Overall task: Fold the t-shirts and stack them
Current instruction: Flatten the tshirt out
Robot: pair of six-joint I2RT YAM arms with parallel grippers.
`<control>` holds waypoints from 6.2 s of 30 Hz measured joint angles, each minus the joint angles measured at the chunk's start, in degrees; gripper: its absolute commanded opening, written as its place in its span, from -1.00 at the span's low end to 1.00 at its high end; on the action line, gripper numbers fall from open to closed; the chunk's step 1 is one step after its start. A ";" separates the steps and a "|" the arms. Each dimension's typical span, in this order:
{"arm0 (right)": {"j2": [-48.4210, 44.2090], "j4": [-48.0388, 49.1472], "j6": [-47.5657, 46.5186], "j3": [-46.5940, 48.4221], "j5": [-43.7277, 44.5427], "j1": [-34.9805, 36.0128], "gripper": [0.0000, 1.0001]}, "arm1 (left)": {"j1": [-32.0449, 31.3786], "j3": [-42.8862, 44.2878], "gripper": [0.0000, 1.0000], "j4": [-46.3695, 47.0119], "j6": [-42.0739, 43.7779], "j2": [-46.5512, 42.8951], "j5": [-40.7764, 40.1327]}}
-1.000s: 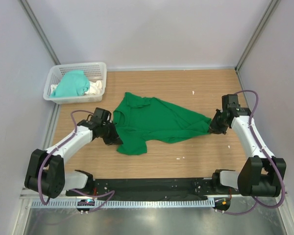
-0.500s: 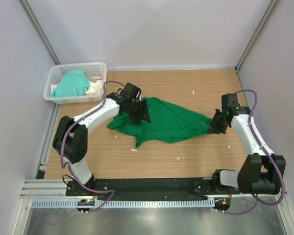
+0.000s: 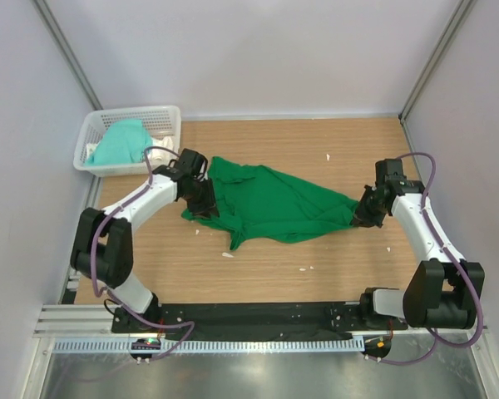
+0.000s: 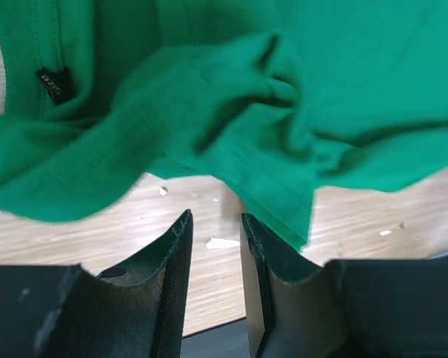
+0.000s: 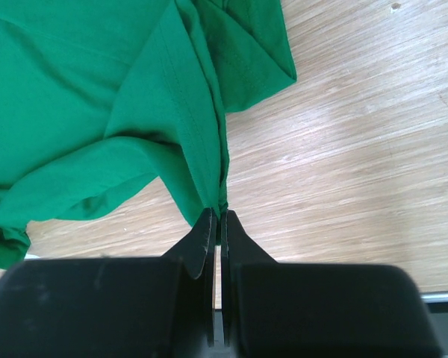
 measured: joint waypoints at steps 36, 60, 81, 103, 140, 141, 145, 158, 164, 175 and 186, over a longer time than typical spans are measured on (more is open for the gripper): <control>1.22 0.04 -0.98 0.00 -1.09 0.00 -0.97 | 1.01 3.85 -0.50 3.80 6.25 14.29 2.36; 1.33 0.04 -0.96 0.00 -1.14 0.00 -0.98 | 1.05 5.64 -0.81 3.39 6.45 14.29 2.95; 2.84 -0.76 -0.94 2.51 -3.04 0.66 -0.97 | 1.05 6.25 -1.00 -4.55 -0.46 -5.22 3.21; 3.19 -1.42 -0.26 1.88 -3.50 0.87 -0.98 | -0.28 -22.86 -1.00 -18.27 -13.51 -30.93 0.17; -24.06 -18.36 8.35 48.15 -3.41 1.42 -0.98 | 0.96 51.45 -1.00 -17.94 5.18 -43.54 -12.22; -25.55 -19.56 8.41 50.47 -4.00 1.44 -0.97 | 0.85 52.72 -1.00 -18.03 5.70 -45.22 -12.22; -29.35 -23.28 9.33 60.39 -5.38 1.46 -0.98 | -1.29 60.54 -1.00 -18.32 6.03 -49.05 -12.13; -19.89 -18.99 13.97 34.95 5.46 1.51 -0.98 | -3.80 40.15 -1.00 -6.84 9.05 -28.65 -12.70; 5.84 -3.23 12.50 20.17 12.57 0.87 -0.98 | -3.87 51.08 -1.00 -2.86 8.59 7.56 -11.87; 28.94 11.67 8.00 29.20 14.73 -5.62 -0.98 | 2.51 72.72 -1.00 3.13 4.02 42.38 -7.89; 33.68 13.79 7.15 35.60 9.75 -7.87 -0.97 | 5.09 60.65 -1.00 13.25 3.08 36.85 -6.99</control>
